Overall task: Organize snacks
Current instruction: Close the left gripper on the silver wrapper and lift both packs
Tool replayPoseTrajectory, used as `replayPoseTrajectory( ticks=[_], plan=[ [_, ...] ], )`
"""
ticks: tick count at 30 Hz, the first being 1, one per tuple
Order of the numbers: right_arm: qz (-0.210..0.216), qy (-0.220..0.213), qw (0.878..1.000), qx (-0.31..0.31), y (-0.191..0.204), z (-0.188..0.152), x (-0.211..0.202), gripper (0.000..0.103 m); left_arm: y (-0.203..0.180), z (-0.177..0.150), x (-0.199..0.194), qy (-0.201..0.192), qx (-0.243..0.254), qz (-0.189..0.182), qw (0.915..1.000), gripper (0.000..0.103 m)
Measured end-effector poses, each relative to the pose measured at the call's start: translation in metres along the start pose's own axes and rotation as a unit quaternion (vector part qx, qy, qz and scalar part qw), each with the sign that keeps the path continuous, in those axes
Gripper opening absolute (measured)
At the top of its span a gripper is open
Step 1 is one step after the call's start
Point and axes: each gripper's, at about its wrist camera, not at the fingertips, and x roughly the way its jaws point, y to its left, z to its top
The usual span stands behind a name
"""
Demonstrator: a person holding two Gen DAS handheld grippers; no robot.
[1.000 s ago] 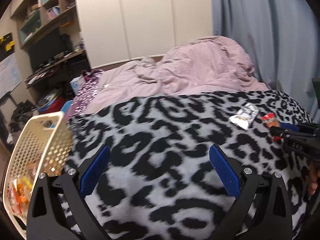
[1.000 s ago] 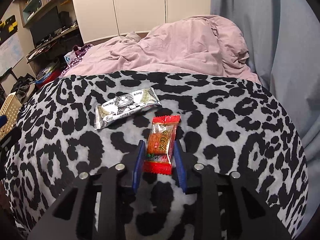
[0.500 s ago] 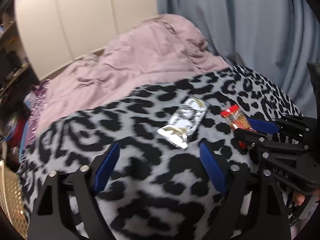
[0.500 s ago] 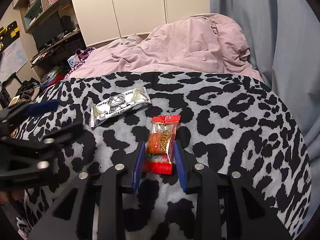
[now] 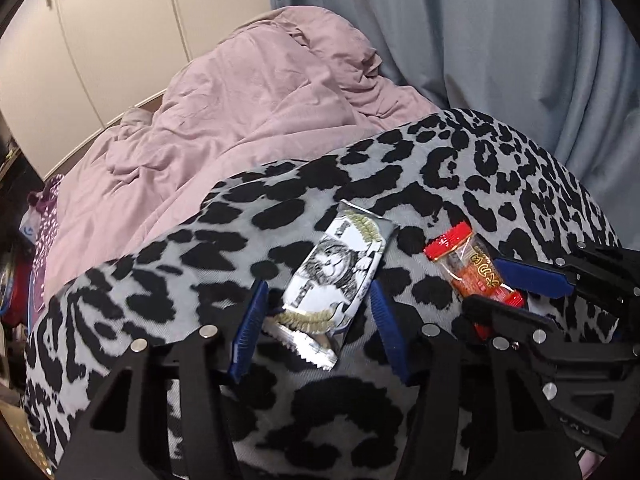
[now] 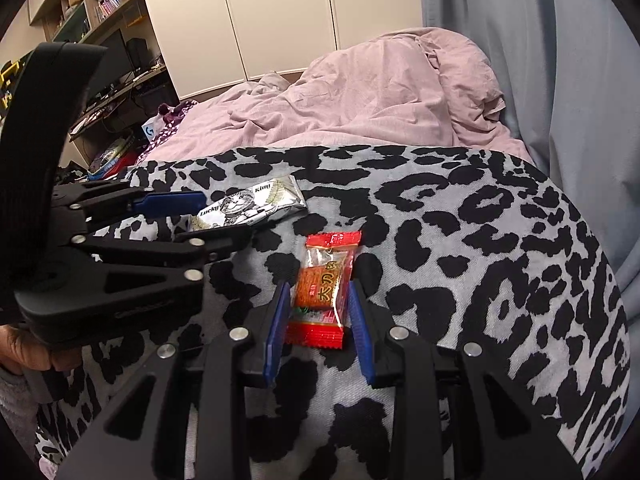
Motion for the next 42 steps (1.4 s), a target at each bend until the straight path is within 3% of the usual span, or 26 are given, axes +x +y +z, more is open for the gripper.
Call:
replayPoseTrajectory(
  ticks=[7,8,16,35,38,39,42],
  plan=[
    [0.001,0.0,1.0,0.001,0.0,0.001,0.0,0.031,-0.002,0.005,0.005,-0.001,0.006,-0.009,0.9999,0.055],
    [0.001,0.0,1.0,0.0,0.0,0.001,0.0,0.031,-0.001,0.006,0.005,-0.002,0.005,-0.013,0.9999,0.049],
    [0.0,-0.003,1.0,0.004,0.0,0.0,0.0,0.028,0.001,0.005,0.001,-0.013,-0.013,-0.012,0.9998,0.041],
    [-0.002,-0.014,1.0,0.01,0.0,-0.006,-0.011,0.026,0.023,-0.024,-0.076,-0.081,-0.067,0.004,0.9945,0.038],
    [-0.004,-0.007,1.0,0.008,0.003,-0.004,-0.007,0.036,0.023,-0.031,-0.085,-0.087,-0.066,0.009,0.994,0.038],
    [-0.005,-0.005,1.0,0.008,0.004,-0.002,-0.004,0.044,0.023,-0.033,-0.087,-0.088,-0.066,0.008,0.9939,0.038],
    [-0.012,0.002,1.0,0.0,0.007,0.003,0.001,0.044,0.024,-0.039,-0.092,-0.09,-0.067,0.007,0.9936,0.038]
  ],
)
